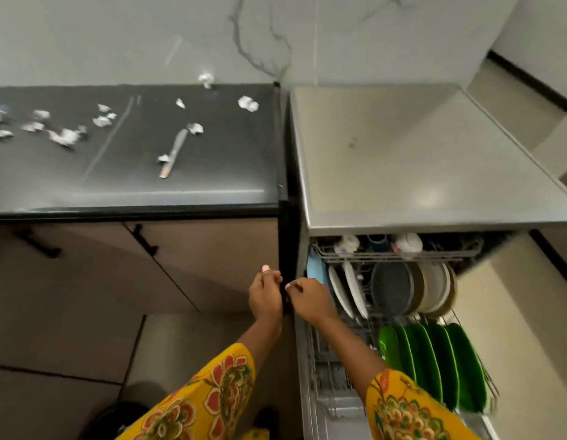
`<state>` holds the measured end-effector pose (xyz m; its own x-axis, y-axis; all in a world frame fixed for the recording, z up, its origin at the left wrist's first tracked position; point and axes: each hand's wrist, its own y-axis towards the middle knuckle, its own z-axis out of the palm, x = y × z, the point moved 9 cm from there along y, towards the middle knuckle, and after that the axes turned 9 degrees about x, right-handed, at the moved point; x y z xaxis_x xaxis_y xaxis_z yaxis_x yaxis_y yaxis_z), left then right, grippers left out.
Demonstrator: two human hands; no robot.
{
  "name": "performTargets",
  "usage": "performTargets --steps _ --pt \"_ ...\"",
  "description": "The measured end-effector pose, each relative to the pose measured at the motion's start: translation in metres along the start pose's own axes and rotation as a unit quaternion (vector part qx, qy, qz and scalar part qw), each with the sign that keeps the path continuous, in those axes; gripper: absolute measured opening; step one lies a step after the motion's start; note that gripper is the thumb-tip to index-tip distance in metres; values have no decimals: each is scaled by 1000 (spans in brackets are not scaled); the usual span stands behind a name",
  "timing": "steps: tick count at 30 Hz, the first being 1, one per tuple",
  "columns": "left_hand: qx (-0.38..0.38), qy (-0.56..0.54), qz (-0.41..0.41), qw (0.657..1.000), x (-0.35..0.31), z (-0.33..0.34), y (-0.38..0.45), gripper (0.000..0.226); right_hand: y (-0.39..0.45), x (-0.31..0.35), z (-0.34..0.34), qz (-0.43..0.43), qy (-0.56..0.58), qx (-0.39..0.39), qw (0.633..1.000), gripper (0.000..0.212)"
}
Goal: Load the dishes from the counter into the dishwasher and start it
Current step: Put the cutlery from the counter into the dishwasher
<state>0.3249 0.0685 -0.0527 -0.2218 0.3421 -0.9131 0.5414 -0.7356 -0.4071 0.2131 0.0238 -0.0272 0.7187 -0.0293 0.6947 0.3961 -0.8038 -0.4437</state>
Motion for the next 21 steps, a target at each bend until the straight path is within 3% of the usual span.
performTargets --steps 5,9,16,21 --pt "-13 -48 91 995 -72 -41 6 34 7 91 -6 -91 18 -13 996 33" --pt "-67 -96 123 985 -110 -80 31 36 21 152 -13 -139 19 -21 990 25" --pt "-87 -127 121 981 -152 -113 96 35 80 206 -10 -140 16 -40 989 31" --pt "-100 -73 93 988 -176 -131 150 31 135 234 -1 -114 42 -39 992 28"
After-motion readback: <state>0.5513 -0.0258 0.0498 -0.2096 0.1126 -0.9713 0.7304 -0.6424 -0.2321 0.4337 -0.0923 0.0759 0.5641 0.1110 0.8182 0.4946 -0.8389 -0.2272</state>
